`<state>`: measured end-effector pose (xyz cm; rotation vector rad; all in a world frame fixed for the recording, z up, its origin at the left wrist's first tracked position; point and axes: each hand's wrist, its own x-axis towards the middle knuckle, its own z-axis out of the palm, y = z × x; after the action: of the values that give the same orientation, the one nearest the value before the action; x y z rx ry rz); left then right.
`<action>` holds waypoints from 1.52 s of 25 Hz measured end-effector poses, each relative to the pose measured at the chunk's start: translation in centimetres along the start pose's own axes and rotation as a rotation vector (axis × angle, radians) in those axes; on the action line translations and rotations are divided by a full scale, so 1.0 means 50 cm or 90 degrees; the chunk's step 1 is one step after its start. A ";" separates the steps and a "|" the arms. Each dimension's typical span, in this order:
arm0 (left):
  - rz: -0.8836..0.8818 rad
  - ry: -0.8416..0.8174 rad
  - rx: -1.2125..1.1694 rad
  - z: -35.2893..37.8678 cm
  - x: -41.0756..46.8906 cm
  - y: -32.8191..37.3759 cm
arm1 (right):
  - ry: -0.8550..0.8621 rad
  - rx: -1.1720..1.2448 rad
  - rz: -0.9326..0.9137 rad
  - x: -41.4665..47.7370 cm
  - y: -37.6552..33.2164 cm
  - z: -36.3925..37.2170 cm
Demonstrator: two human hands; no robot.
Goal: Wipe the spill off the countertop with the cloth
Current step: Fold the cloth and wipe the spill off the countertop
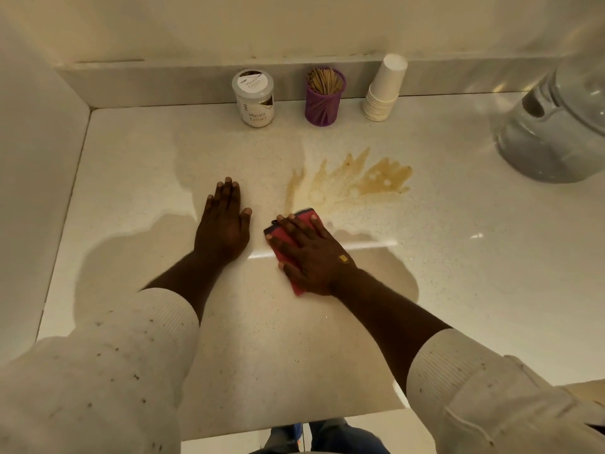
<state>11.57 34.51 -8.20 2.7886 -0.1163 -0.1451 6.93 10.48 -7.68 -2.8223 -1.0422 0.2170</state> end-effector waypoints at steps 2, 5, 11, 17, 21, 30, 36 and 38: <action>0.003 0.003 0.007 0.010 0.007 -0.004 | 0.003 -0.003 -0.001 0.039 0.021 -0.007; 0.013 0.030 0.019 0.020 0.009 -0.010 | -0.007 -0.004 0.012 0.104 0.056 -0.015; 0.016 0.043 0.021 0.021 0.010 -0.012 | -0.004 0.010 0.068 0.199 0.135 -0.037; 0.015 0.049 0.024 0.019 0.010 -0.011 | 0.038 0.036 0.161 0.206 0.169 -0.039; 0.018 0.056 0.025 0.020 0.007 -0.009 | 0.048 0.038 0.220 0.150 0.178 -0.030; -0.004 -0.010 -0.009 0.007 0.007 -0.006 | 0.056 0.037 0.243 -0.024 0.061 0.000; 0.080 -0.018 -0.018 0.025 -0.078 0.088 | 0.012 0.068 0.210 -0.107 -0.056 0.009; 0.148 -0.023 -0.015 0.047 -0.122 0.121 | 0.037 0.109 0.191 -0.135 -0.079 0.007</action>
<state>4.87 28.63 -7.78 2.7235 -0.4429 -0.1379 -0.71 9.04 -6.74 -2.7955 -0.5549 0.2375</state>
